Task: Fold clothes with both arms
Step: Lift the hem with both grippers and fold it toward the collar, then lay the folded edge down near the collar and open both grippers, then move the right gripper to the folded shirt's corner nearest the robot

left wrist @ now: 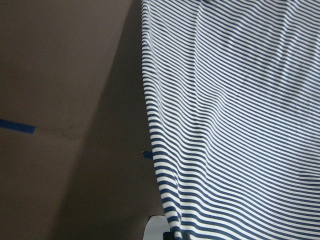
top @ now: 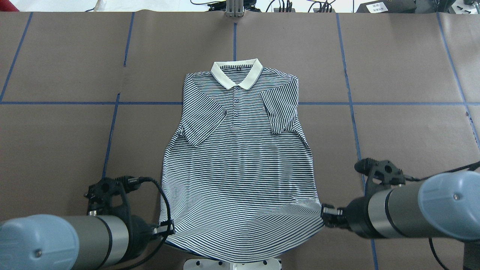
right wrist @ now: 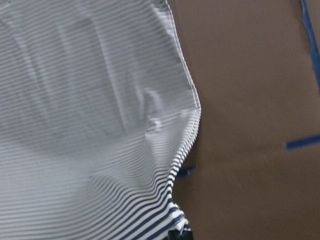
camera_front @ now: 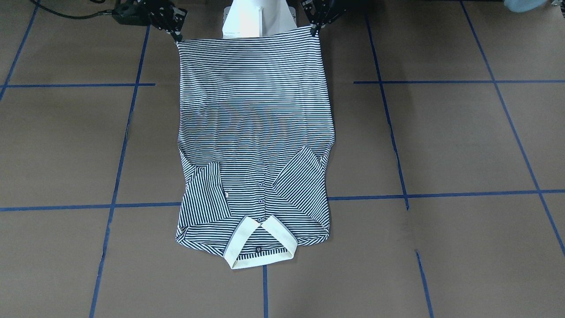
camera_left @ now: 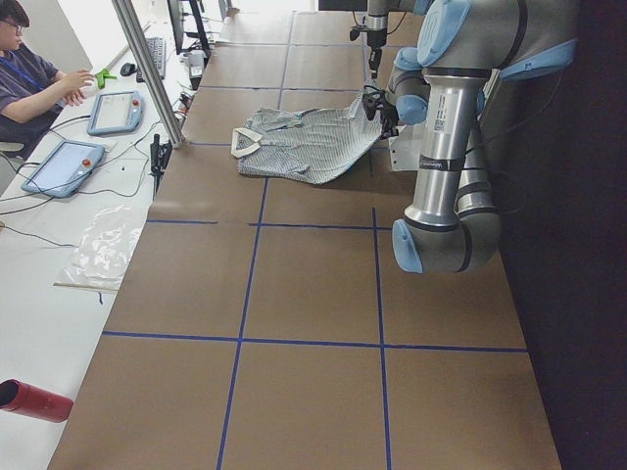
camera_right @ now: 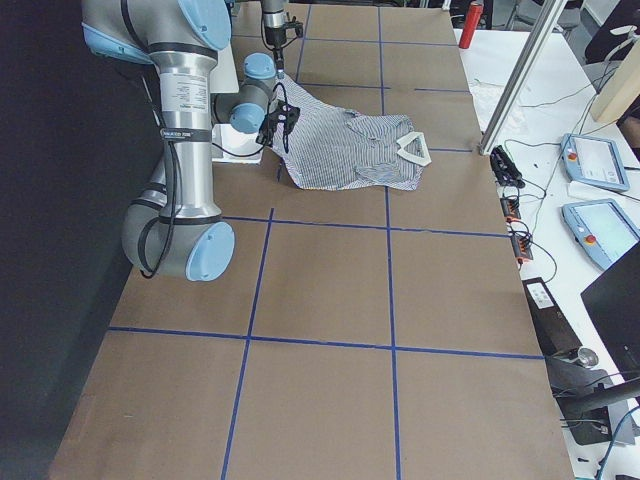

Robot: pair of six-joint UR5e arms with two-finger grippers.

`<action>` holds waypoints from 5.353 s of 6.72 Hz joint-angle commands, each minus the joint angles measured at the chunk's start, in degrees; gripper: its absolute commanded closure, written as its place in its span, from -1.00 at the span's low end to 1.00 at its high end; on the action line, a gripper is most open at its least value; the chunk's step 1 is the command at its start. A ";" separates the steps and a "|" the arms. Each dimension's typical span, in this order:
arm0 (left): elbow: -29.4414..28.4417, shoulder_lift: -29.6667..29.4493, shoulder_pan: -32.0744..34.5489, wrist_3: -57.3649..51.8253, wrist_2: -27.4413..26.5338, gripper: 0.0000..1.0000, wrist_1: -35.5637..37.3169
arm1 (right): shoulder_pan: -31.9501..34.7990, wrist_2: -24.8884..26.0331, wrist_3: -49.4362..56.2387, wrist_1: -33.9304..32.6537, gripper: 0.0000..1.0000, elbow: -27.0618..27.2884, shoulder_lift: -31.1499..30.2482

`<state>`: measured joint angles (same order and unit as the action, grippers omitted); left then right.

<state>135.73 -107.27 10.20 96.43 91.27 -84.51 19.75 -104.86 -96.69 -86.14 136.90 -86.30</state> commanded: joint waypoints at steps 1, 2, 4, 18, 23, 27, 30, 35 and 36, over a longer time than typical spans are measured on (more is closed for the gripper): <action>-10.35 -7.66 13.73 -10.51 2.58 1.00 -0.30 | 14.73 -0.09 12.84 0.10 1.00 -9.05 7.94; -13.97 -9.09 19.80 -15.61 3.21 1.00 -1.78 | 19.41 0.00 17.45 0.62 1.00 -17.72 13.99; -24.67 -10.06 25.29 -17.59 4.18 1.00 -12.46 | 23.66 0.35 20.39 2.37 1.00 -31.02 21.94; -58.13 -21.75 32.78 -20.58 4.27 -1.00 -38.80 | 27.71 -0.35 20.66 23.39 -1.00 -61.14 34.18; -50.13 -18.77 32.78 -19.88 9.11 -1.00 -37.83 | 13.96 2.78 13.37 14.96 -1.00 -37.84 16.61; -49.78 -18.42 32.78 -19.97 9.19 -1.00 -37.92 | 11.54 2.64 13.54 15.04 -0.65 -40.57 16.34; -49.78 -18.33 32.78 -20.23 9.19 -1.00 -37.92 | 11.81 0.88 13.89 14.95 0.90 -39.95 16.78; -49.34 -18.50 32.69 -20.14 9.28 -1.00 -37.92 | 14.00 -0.97 13.90 14.17 1.00 -35.85 14.69; -48.82 -18.59 32.69 -20.14 9.37 -1.00 -37.83 | 13.39 -1.23 13.54 13.99 1.00 -28.86 8.23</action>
<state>86.45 -125.77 42.89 76.31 100.55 -122.43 33.46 -105.88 -82.82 -71.93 102.24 -72.89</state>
